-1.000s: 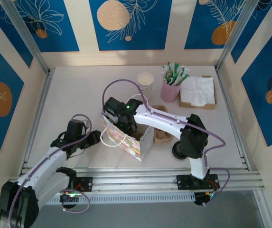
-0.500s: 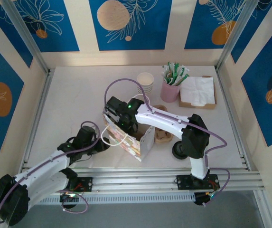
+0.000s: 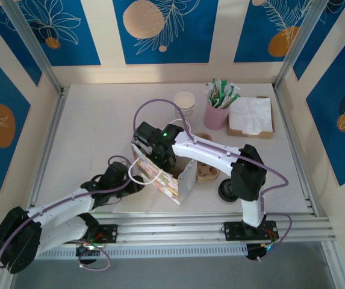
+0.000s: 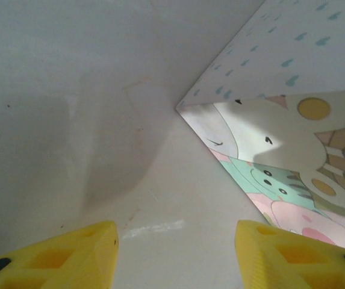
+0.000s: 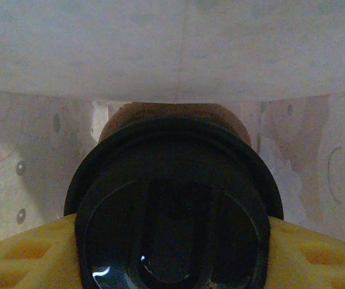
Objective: Pack the takeout coffee
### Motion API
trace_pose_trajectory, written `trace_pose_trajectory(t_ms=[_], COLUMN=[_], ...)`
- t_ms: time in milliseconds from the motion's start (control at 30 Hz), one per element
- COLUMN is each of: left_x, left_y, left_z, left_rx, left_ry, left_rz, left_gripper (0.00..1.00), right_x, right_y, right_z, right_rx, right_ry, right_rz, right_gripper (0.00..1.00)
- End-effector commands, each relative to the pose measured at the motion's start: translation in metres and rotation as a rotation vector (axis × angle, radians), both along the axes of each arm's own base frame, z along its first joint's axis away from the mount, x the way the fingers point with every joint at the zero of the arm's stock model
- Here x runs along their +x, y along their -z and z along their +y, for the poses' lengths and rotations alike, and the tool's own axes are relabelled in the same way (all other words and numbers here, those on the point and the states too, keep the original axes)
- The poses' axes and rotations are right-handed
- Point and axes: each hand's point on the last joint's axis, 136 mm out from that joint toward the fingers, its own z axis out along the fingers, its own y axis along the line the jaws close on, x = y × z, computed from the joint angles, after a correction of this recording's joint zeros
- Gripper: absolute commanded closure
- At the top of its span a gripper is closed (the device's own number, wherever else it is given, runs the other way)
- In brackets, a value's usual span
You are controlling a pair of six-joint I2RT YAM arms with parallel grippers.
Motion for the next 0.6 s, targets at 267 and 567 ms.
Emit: trace_pose_trajectory(t_ms=[267,567], left_x=[0.0068,0.01], left_y=[0.0049,0.0053], left_z=[-0.002,-0.0003], left_rx=[0.019,0.041], left_ry=[-0.028,-0.037], left_rz=[-0.013,-0.015], left_gripper=[0.45,0.45], right_x=[-0.0052,-0.0055], right_y=[-0.009,-0.0112], right_z=[-0.0149,-0.0167], right_rx=[-0.016,-0.015], right_ry=[0.025,0.026], right_rz=[0.007,0.002], right_gripper=[0.46,0.46])
